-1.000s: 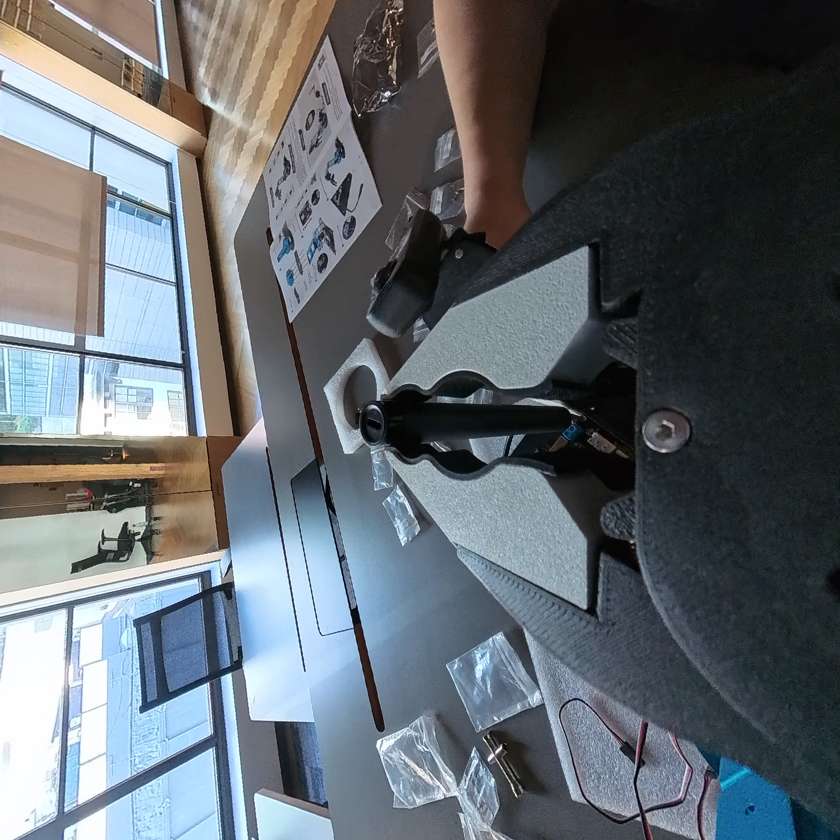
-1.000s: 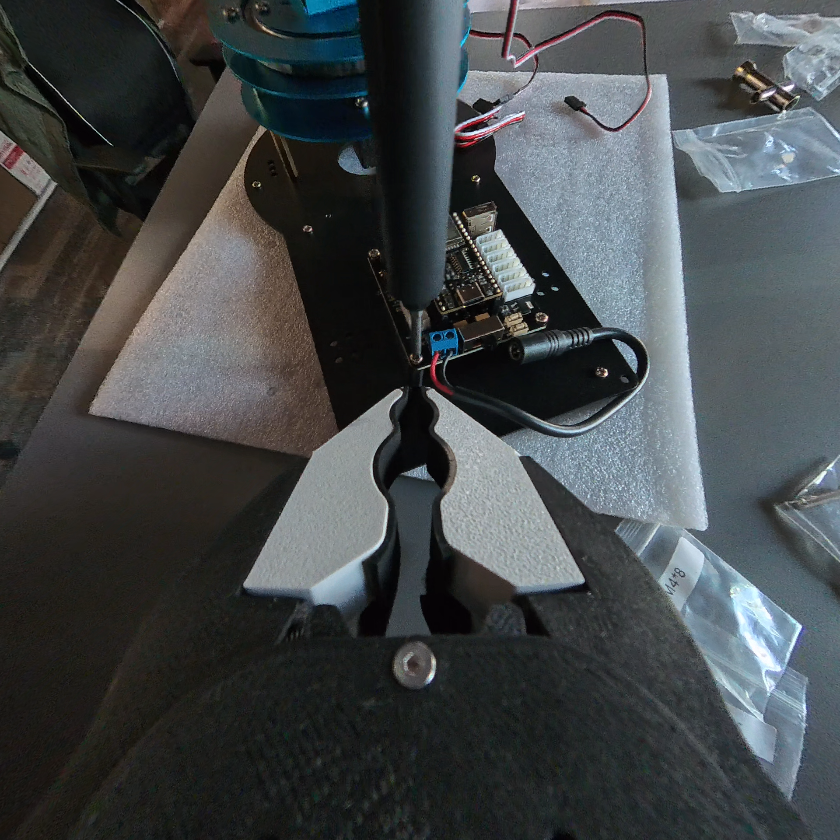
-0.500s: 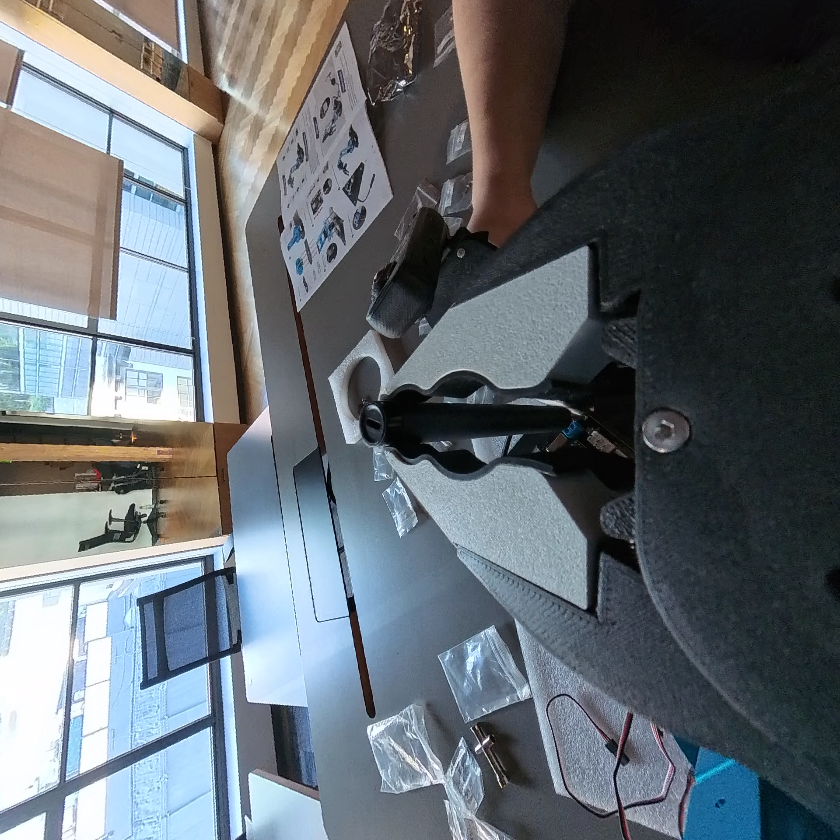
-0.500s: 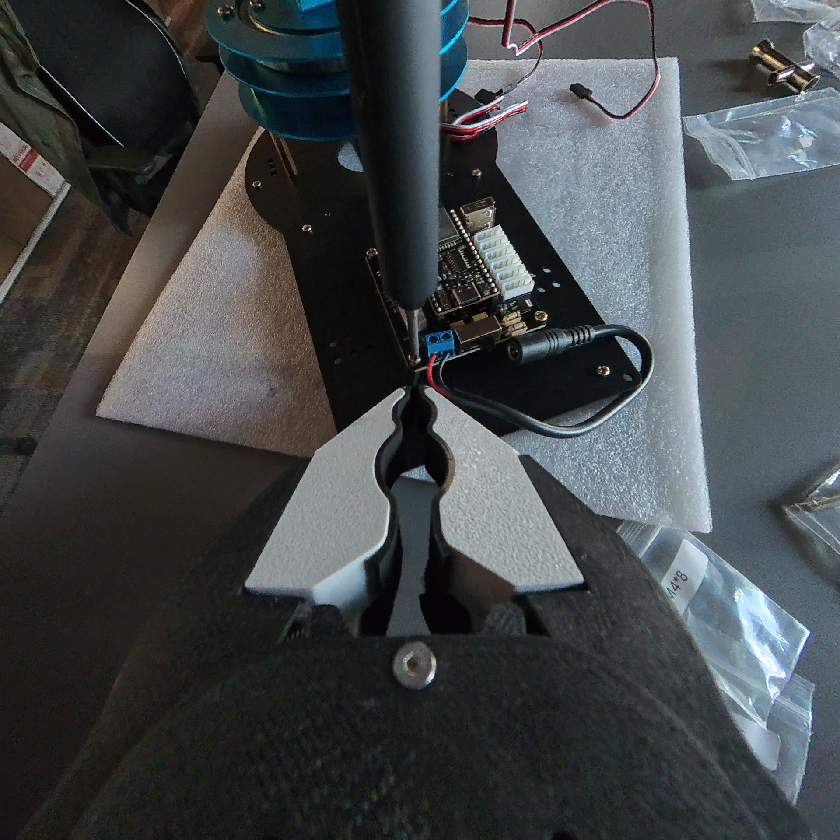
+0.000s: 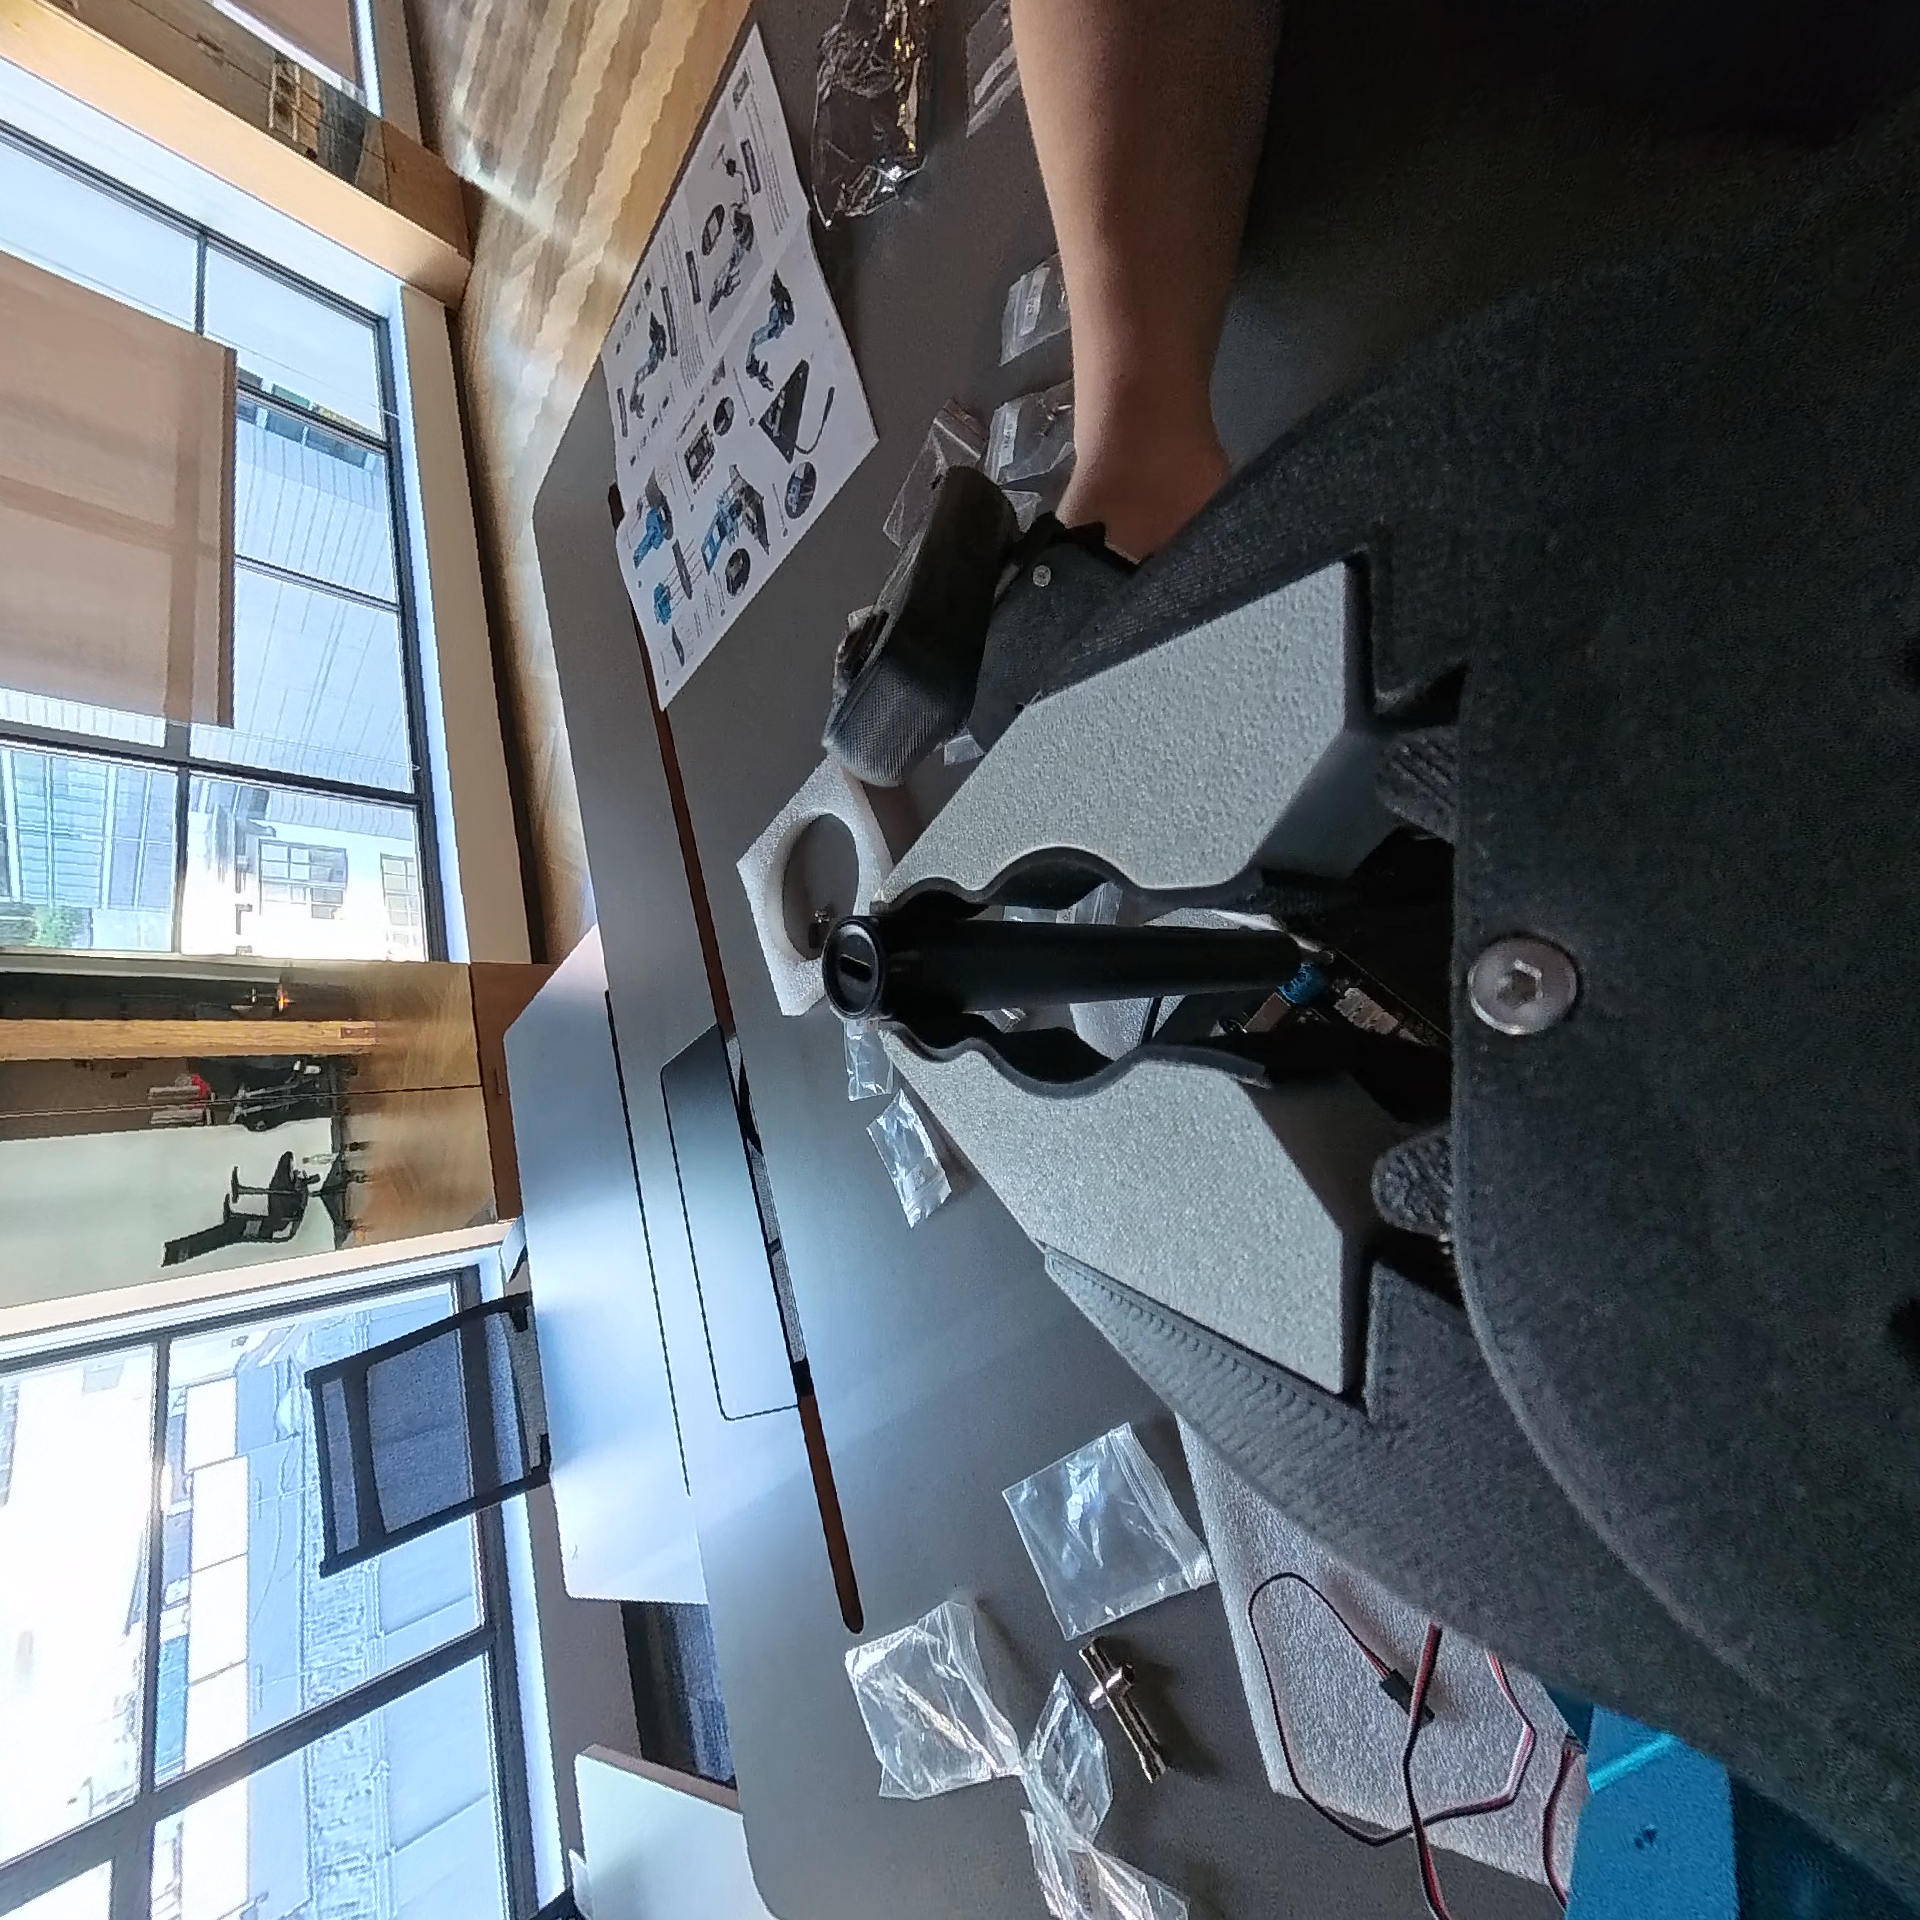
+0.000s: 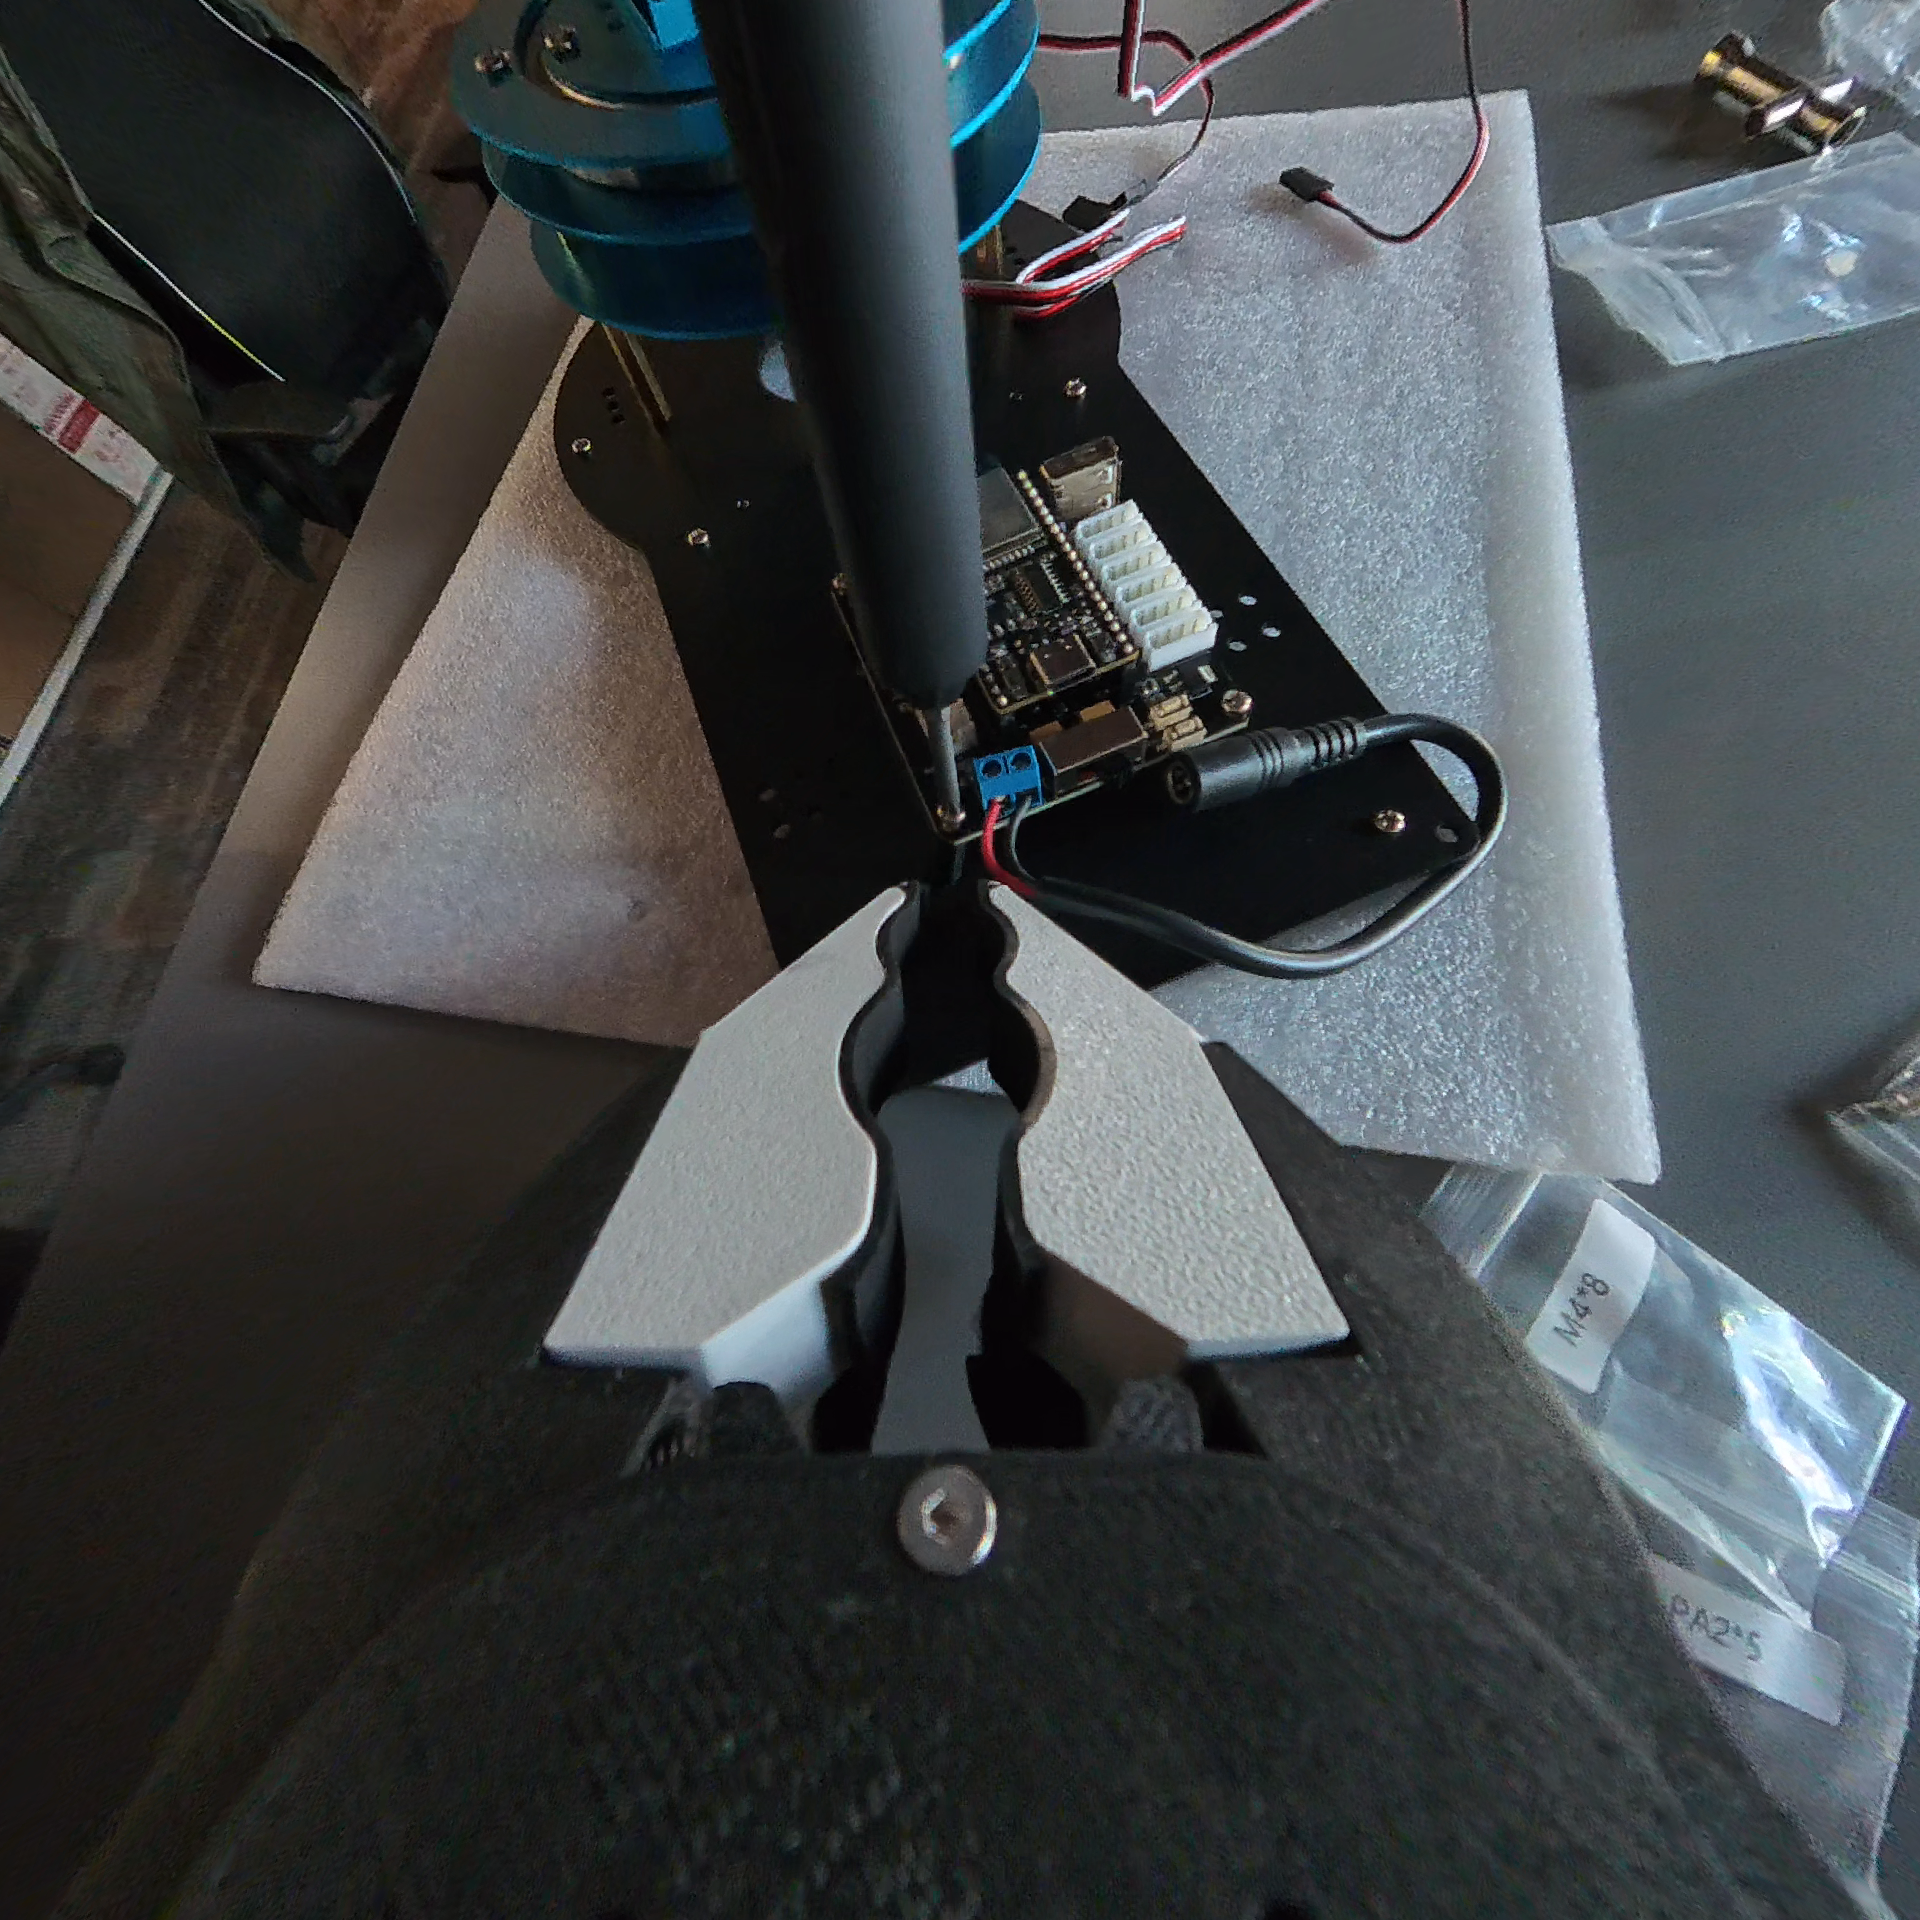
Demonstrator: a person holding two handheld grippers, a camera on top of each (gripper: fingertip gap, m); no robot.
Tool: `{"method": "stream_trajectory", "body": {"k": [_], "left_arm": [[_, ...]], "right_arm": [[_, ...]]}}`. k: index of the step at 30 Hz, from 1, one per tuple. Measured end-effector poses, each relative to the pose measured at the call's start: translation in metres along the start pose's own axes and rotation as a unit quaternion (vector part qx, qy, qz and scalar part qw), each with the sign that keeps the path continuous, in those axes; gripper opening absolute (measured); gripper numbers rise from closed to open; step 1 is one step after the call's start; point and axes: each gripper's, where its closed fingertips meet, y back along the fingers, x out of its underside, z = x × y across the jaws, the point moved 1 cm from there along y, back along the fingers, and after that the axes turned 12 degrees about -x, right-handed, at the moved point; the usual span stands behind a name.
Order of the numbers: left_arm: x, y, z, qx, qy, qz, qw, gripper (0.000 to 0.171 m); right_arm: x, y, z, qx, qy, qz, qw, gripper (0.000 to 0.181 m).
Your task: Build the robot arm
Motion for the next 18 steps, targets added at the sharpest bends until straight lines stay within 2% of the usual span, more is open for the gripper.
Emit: {"method": "stream_trajectory", "body": {"k": [8,12,18], "left_arm": [[0.0001,0.0007,0.0017,-0.003,0.006,-0.003,1.0,0.016],[0.0,0.0007,0.0017,-0.002,0.006,-0.005,1.0,0.016],[0.0001,0.0013,0.002,-0.001,0.009,-0.007,1.0,0.016]], "right_arm": [[-0.0027,0.0028,-0.0008,0.062,-0.022,-0.005,0.998,0.01],[-0.0025,0.0016,-0.0018,0.069,-0.03,-0.012,0.997,0.008],[-0.0022,0.0001,-0.0011,0.099,-0.009,-0.006,0.995,0.009]]}}
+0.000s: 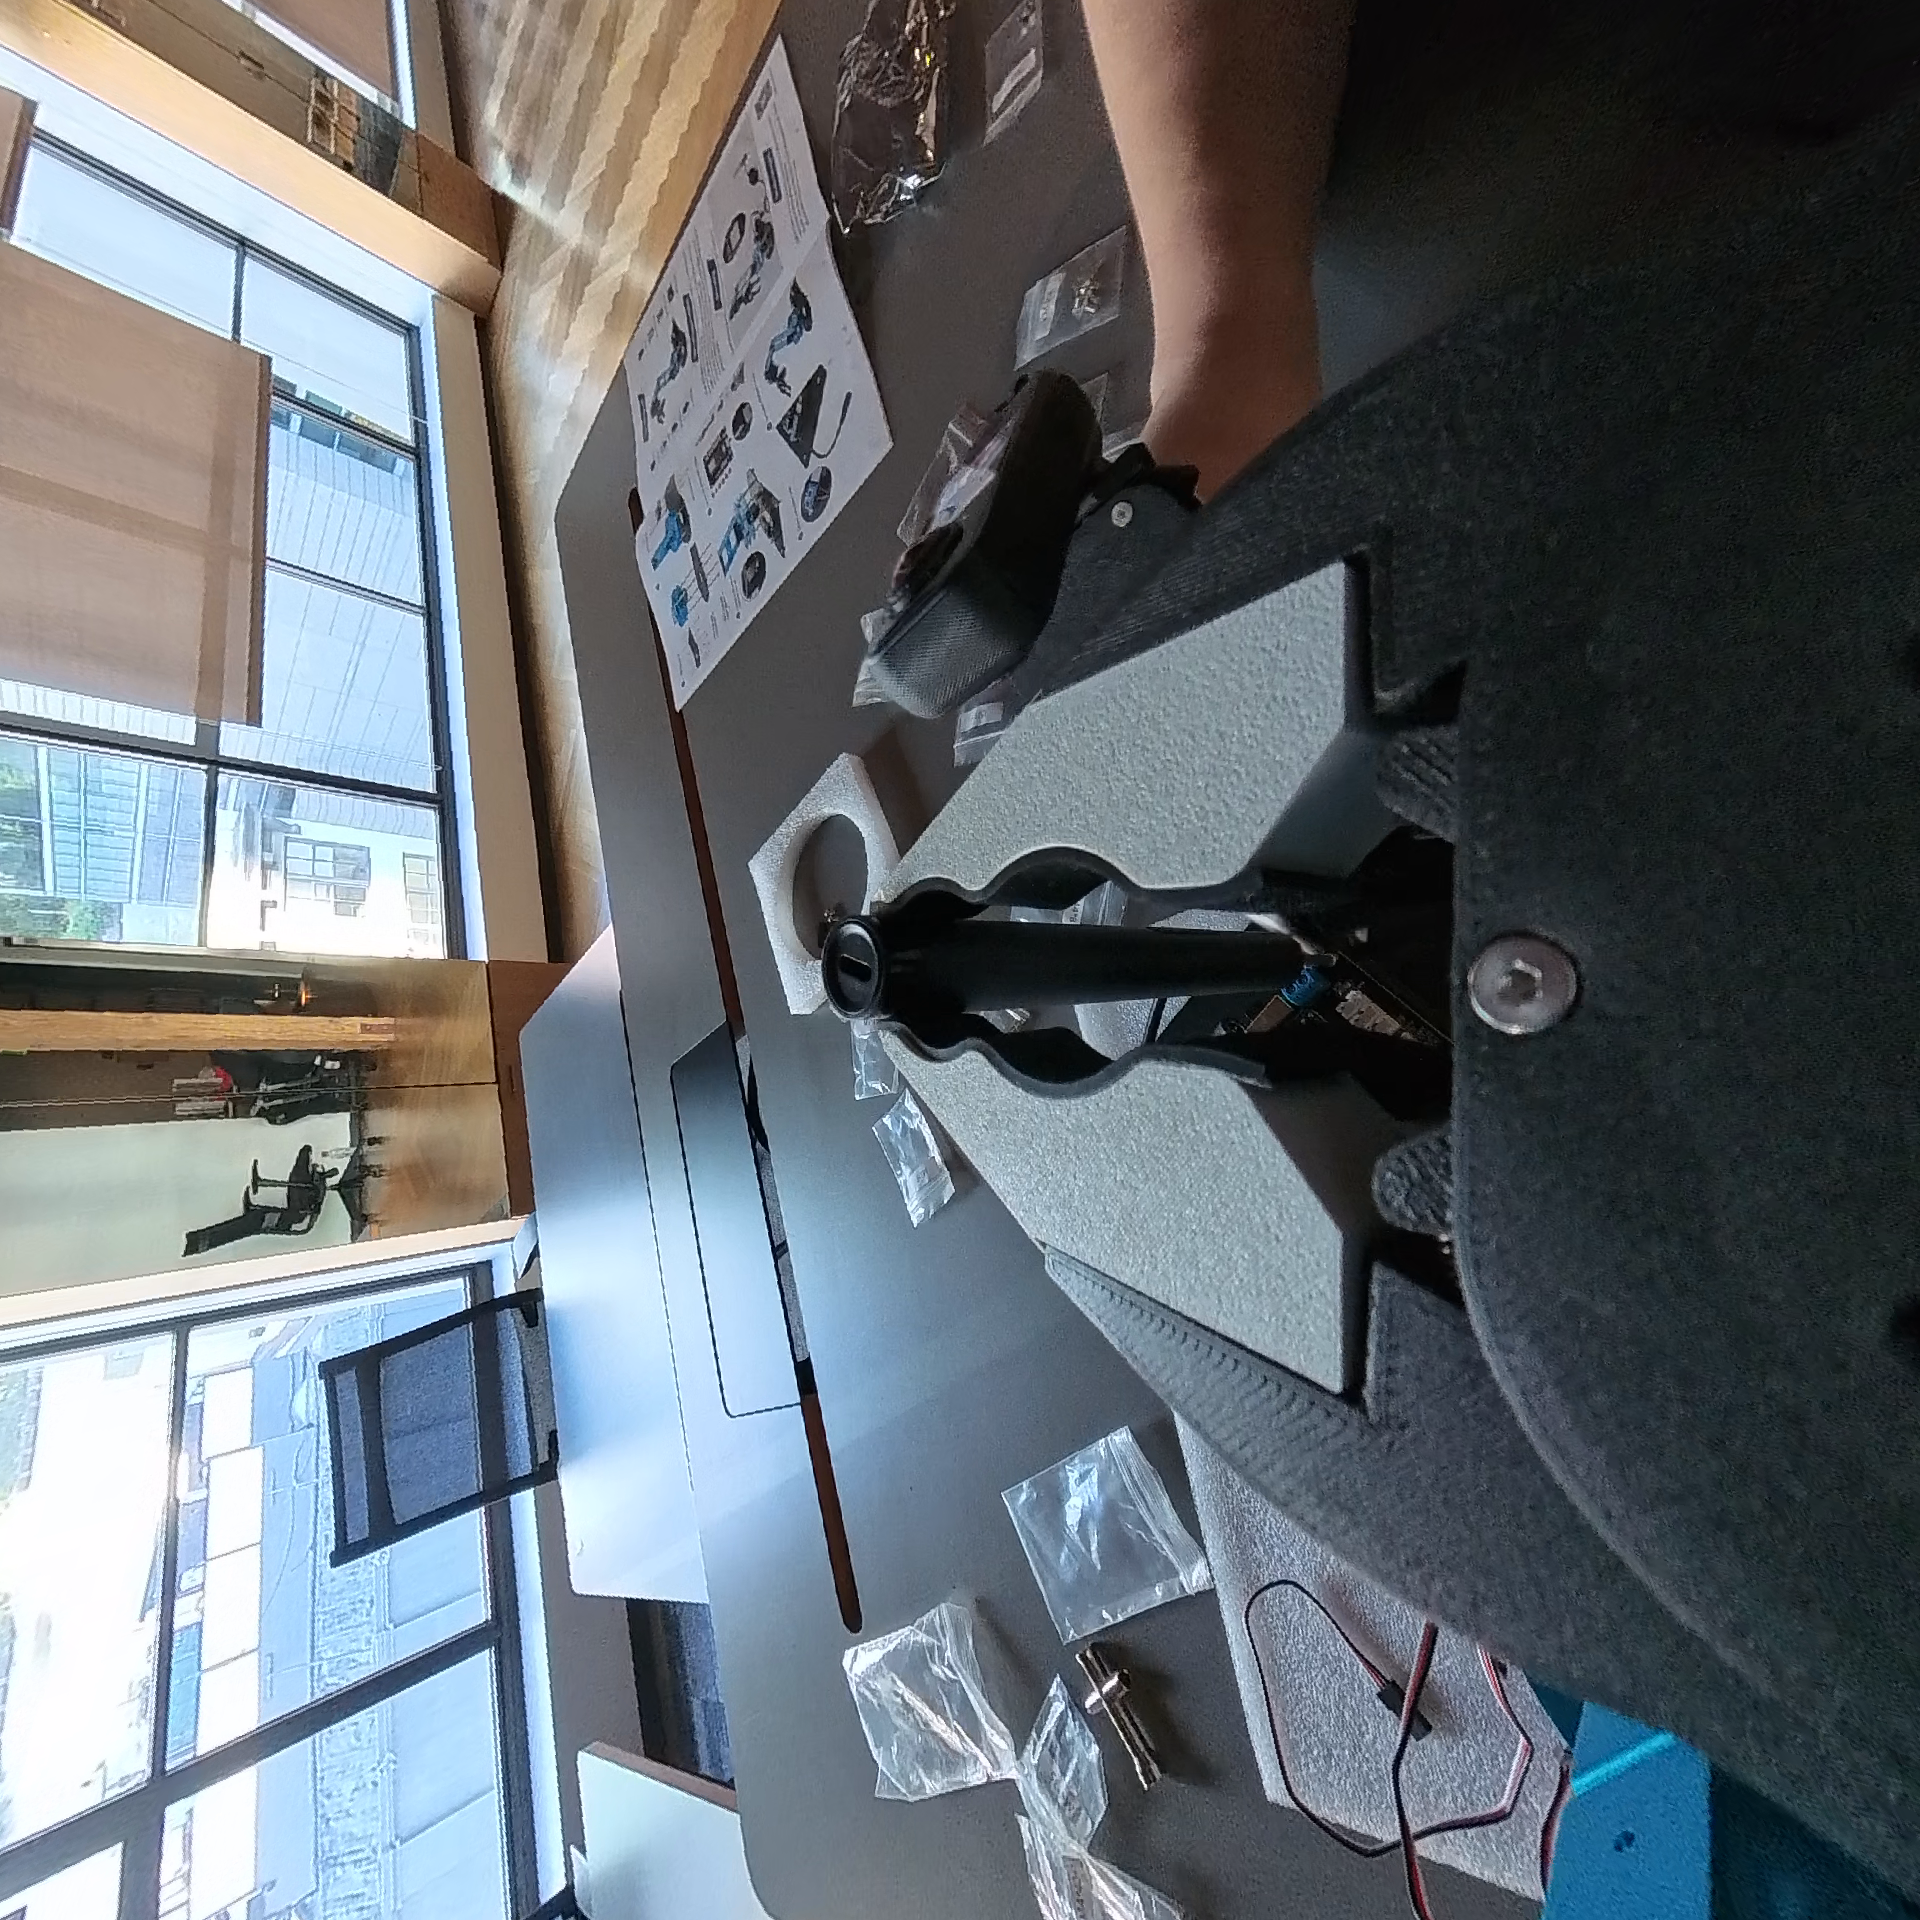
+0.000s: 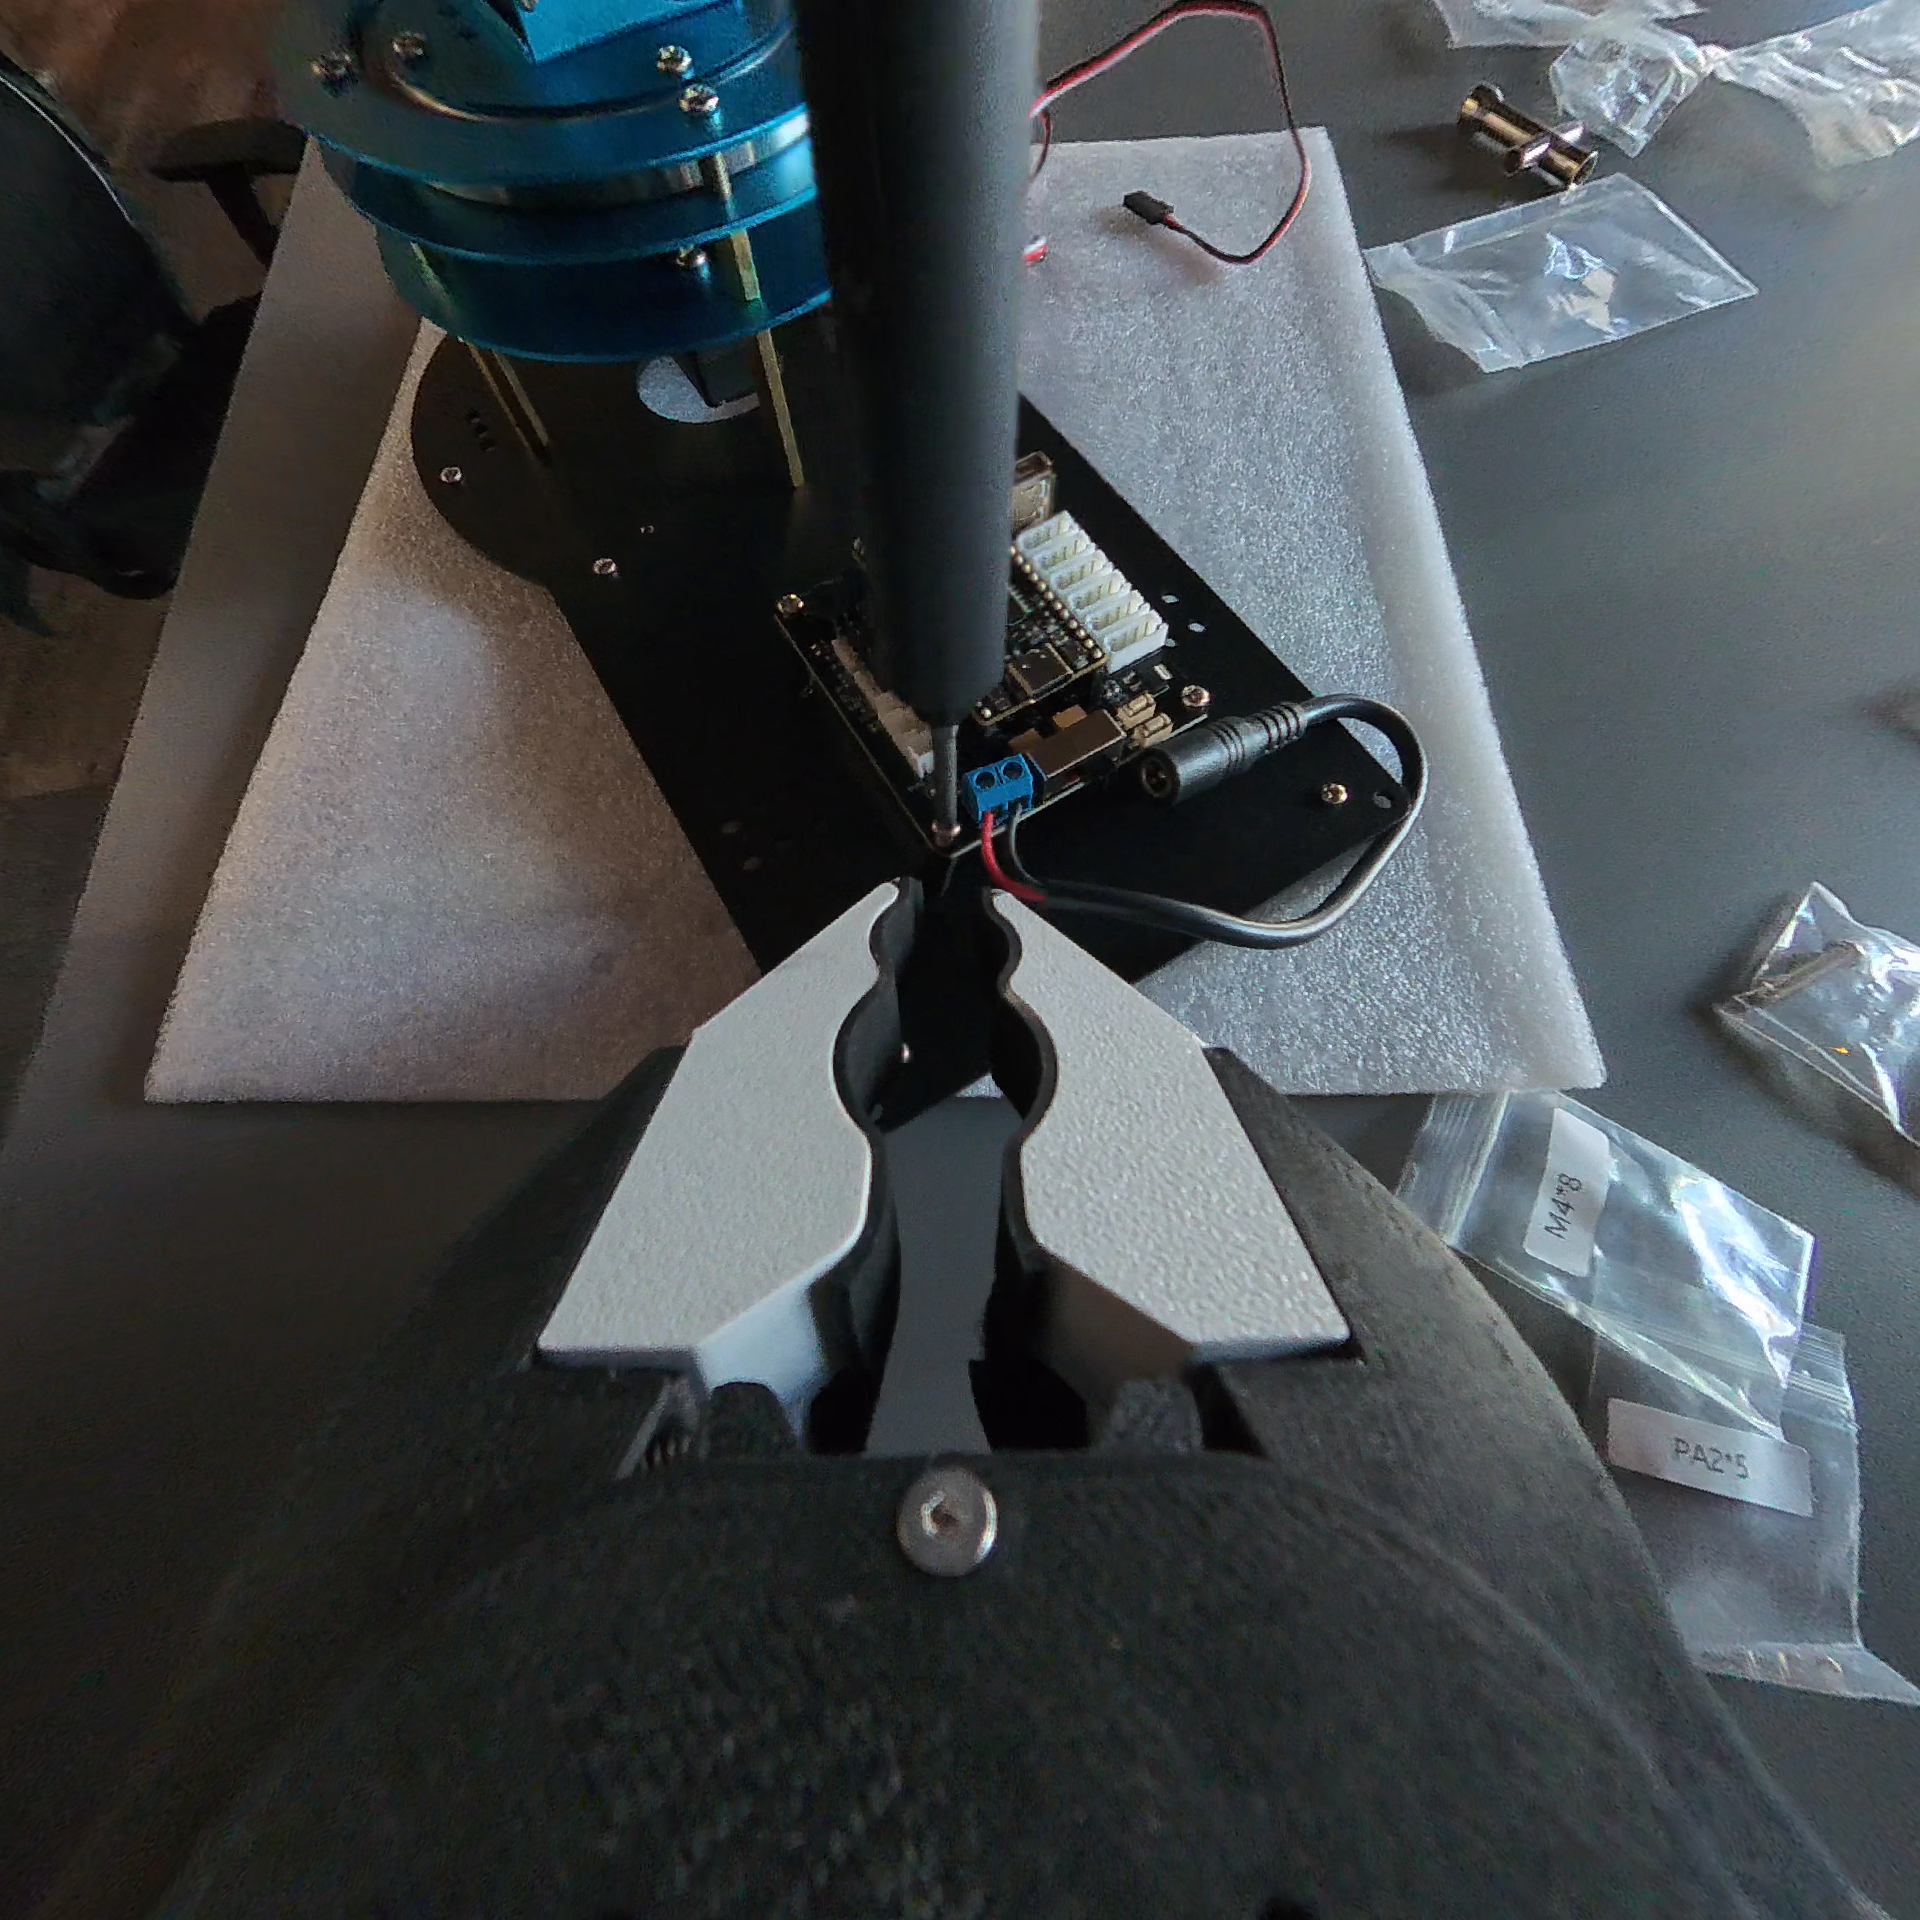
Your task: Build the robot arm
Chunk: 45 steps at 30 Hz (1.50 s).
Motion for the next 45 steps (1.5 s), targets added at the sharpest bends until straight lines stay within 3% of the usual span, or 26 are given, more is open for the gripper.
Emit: {"method": "stream_trajectory", "body": {"k": [14,21,36,45], "left_arm": [[0.0002,0.001,-0.0016,0.002,0.0,-0.002,1.0,0.016],[0.0004,0.0019,0.0003,-0.002,0.001,-0.001,1.0,0.016],[-0.0013,-0.001,0.005,0.005,0.007,0.002,1.0,0.016],[-0.0005,-0.0026,0.0023,0.009,0.003,0.005,1.0,0.016]], "right_arm": [[0.0007,-0.004,0.0015,0.034,0.054,0.011,0.998,0.005],[-0.0001,-0.0056,0.0017,0.021,0.041,0.002,0.999,0.006],[-0.003,-0.0036,0.001,0.056,0.12,0.015,0.991,0.003],[-0.0019,-0.0033,0.001,0.047,0.111,0.011,0.993,0.003]]}}
